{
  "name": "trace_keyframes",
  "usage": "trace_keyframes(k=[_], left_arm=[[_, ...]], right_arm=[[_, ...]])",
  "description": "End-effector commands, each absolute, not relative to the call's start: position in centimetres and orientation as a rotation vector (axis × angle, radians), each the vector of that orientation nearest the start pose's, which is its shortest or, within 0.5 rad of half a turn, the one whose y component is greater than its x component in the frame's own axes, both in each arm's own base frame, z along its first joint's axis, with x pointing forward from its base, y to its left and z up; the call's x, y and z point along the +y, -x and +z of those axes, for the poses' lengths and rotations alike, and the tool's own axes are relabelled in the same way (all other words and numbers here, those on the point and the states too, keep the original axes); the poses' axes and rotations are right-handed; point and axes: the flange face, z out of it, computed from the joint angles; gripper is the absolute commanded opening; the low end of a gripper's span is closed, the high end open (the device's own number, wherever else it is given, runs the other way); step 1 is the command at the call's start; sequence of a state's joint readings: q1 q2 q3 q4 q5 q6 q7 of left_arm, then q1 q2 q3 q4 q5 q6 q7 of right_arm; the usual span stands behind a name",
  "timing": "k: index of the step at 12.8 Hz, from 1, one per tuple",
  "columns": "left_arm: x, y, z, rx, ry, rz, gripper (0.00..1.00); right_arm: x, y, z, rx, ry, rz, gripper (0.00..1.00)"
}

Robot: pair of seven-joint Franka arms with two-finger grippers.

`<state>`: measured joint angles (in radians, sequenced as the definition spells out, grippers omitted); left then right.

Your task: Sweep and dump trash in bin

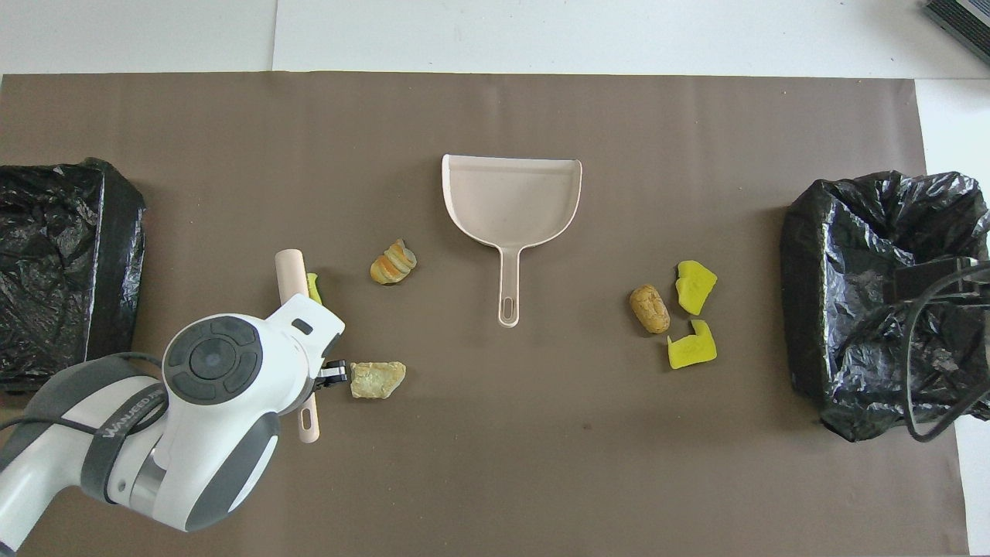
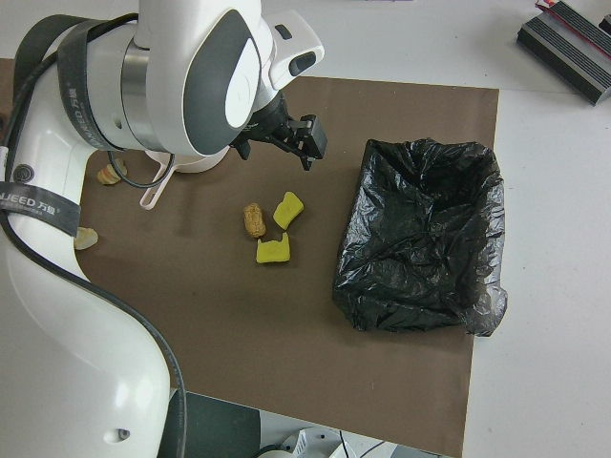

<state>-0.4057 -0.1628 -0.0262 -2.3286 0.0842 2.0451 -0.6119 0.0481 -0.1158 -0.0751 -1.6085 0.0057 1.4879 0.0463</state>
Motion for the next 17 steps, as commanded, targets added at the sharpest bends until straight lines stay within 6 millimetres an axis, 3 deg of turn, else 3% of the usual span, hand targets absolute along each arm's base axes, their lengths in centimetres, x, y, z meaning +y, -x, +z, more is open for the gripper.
trace_keyframes(k=[1, 3, 4, 5, 8, 11, 14, 15, 16, 17], left_arm=[[-16.0, -44.3, 39.4, -0.196, 2.986, 0.084, 0.00], [-12.7, -45.2, 39.0, -0.152, 2.980, 0.111, 0.00], [-12.3, -45.3, 38.8, -0.122, 2.982, 0.118, 0.00], [-11.4, -45.2, 38.6, -0.128, 2.981, 0.130, 0.00], [-10.4, -44.0, 37.7, -0.084, 2.977, 0.170, 0.00], [-10.0, -42.4, 36.2, -0.072, 2.965, 0.216, 0.00], [-10.6, -41.7, 35.9, -0.043, 2.965, 0.229, 0.00], [-10.8, -41.4, 35.7, -0.037, 2.966, 0.237, 0.00], [-11.9, -41.0, 35.6, -0.005, 2.967, 0.238, 0.00], [-12.6, -40.8, 35.7, 0.010, 2.974, 0.238, 0.00]], right_arm=[[-2.3, -49.8, 66.1, 0.080, 3.127, 0.053, 1.00], [-0.9, -49.1, 66.1, 0.009, 3.135, 0.094, 1.00], [1.8, -49.7, 64.8, -0.043, 3.141, 0.108, 1.00], [5.2, -50.7, 62.8, -0.024, 3.151, 0.081, 1.00], [16.2, -55.2, 54.2, 0.022, 3.138, 0.019, 1.00], [26.2, -59.1, 47.2, 0.123, 3.096, -0.101, 1.00], [31.5, -61.2, 40.9, 0.288, 3.043, -0.134, 1.00], [34.2, -60.4, 38.8, 0.237, 3.039, -0.139, 1.00], [35.3, -60.0, 37.9, 0.217, 3.041, -0.130, 1.00], [35.0, -60.2, 37.7, 0.217, 3.046, -0.134, 1.00]])
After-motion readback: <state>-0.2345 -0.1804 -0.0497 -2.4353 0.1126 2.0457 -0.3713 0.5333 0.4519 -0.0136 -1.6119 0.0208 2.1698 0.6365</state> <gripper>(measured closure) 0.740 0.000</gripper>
